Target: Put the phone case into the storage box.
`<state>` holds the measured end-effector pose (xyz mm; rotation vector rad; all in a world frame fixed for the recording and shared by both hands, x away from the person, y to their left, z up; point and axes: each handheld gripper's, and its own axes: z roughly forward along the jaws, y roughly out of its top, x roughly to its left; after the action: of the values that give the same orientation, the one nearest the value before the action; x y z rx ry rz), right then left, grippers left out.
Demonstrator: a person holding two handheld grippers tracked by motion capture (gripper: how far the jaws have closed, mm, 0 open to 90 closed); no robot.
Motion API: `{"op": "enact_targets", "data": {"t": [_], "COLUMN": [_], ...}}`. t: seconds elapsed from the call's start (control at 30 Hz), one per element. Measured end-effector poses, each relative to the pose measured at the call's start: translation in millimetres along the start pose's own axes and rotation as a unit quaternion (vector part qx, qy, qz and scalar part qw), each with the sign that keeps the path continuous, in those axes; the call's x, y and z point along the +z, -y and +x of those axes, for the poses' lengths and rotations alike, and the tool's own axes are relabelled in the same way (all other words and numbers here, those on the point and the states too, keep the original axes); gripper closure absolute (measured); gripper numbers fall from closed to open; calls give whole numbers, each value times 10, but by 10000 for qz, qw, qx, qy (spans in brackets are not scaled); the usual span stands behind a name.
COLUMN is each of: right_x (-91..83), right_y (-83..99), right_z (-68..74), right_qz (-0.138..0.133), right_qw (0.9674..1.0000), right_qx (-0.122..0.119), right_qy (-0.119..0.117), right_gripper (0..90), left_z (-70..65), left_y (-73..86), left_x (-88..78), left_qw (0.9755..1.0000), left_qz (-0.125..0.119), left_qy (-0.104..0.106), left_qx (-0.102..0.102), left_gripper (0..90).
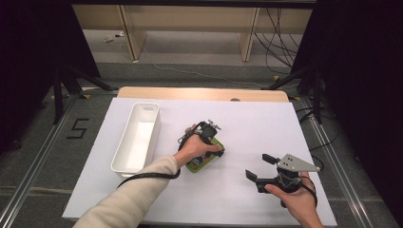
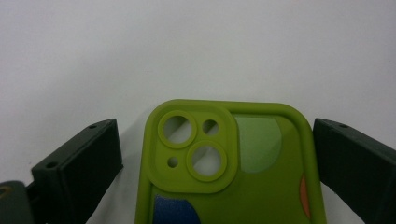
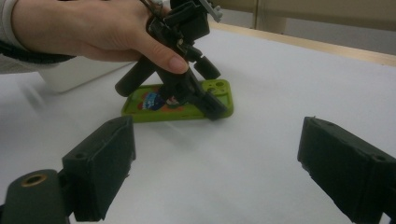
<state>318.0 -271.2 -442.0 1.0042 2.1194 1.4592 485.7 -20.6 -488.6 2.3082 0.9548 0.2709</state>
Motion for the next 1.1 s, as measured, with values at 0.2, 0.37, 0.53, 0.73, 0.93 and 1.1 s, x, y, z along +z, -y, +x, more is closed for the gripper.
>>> {"op": "enact_targets", "data": {"t": [0.2,0.37,0.53,0.73,0.93,1.1], "right_x": [1,2,2,2,-1,0], "right_y": [0,0,1,1,1,0], "right_z": [0,1,1,0,-1,1], "right_qz": [3,11,15,8,33,38], "right_qw": [10000,10000,10000,10000,10000,10000], "right_qx": [3,-2,-5,-2,-8,-11], "right_qy": [-3,-4,-5,-9,0,-7], "right_gripper": [125,125,124,124,124,124], "left_z": [1,3,3,4,17,22], "left_y": [-4,-13,-27,-51,-74,-92], "left_x": [2,6,11,11,2,0], "left_qw": [10000,10000,10000,9999,9996,9995], "left_qz": [7,22,60,137,255,306], "left_qy": [5,29,15,-2,47,26], "left_qx": [-4,-9,22,97,98,100], "left_gripper": [26,27,27,46,60,76]}}
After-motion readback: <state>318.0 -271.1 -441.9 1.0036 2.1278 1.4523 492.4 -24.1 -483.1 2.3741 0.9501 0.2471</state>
